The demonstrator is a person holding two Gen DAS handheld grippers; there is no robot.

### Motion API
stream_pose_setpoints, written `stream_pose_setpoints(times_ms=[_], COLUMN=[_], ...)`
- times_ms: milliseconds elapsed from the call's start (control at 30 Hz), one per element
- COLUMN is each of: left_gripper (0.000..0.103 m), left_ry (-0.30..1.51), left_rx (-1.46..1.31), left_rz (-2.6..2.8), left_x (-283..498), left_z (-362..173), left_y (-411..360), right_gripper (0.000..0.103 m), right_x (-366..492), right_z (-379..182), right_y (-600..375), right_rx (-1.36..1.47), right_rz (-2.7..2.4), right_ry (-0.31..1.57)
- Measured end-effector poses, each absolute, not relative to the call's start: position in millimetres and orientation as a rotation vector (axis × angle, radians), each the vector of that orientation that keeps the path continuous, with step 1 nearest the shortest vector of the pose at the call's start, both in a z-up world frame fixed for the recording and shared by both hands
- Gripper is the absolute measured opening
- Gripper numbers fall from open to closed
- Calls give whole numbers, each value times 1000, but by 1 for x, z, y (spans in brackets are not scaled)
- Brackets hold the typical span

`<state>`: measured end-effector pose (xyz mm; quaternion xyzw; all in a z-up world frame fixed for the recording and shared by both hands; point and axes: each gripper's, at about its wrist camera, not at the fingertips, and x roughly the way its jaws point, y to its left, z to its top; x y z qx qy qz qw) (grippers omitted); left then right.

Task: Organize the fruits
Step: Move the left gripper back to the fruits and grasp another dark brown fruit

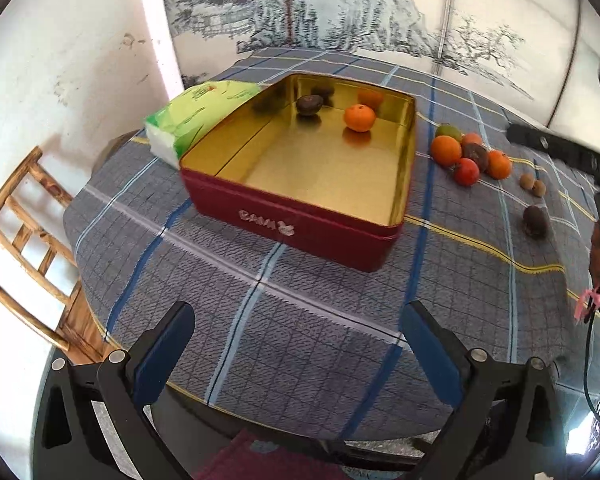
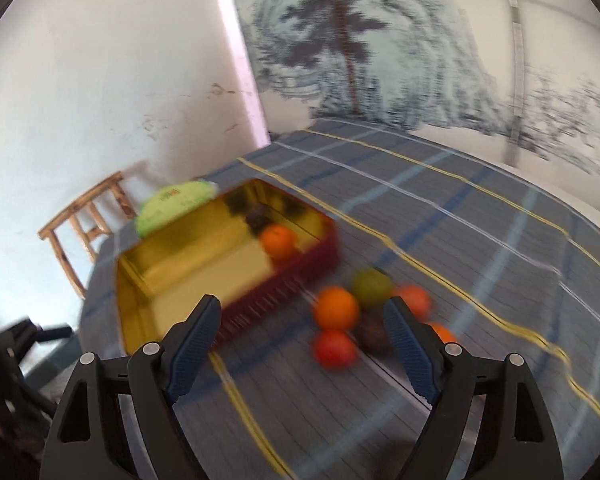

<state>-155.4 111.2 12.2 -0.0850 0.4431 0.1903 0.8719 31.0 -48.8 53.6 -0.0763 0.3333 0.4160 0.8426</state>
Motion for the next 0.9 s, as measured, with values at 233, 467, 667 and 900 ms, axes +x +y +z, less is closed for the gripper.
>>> stream_pose_setpoints(times_ms=[233, 467, 667, 900], left_gripper=[102, 102, 102, 90], left_ry=[911, 913, 963, 1011], left_rx=[-93, -60, -121, -188], left_rz=[207, -32, -106, -161], left_x=[-139, -98, -44, 2], left_z=[22, 27, 24, 19], left_y=[79, 42, 28, 20], right_gripper=[84, 84, 85, 88], right_x=[47, 57, 56, 52], right_z=[25, 5, 6, 7], right_y=[-144, -217, -230, -241], right_rx=[-110, -18, 31, 103], right_rz=[654, 519, 546, 598], right_ry=[750, 779, 748, 724])
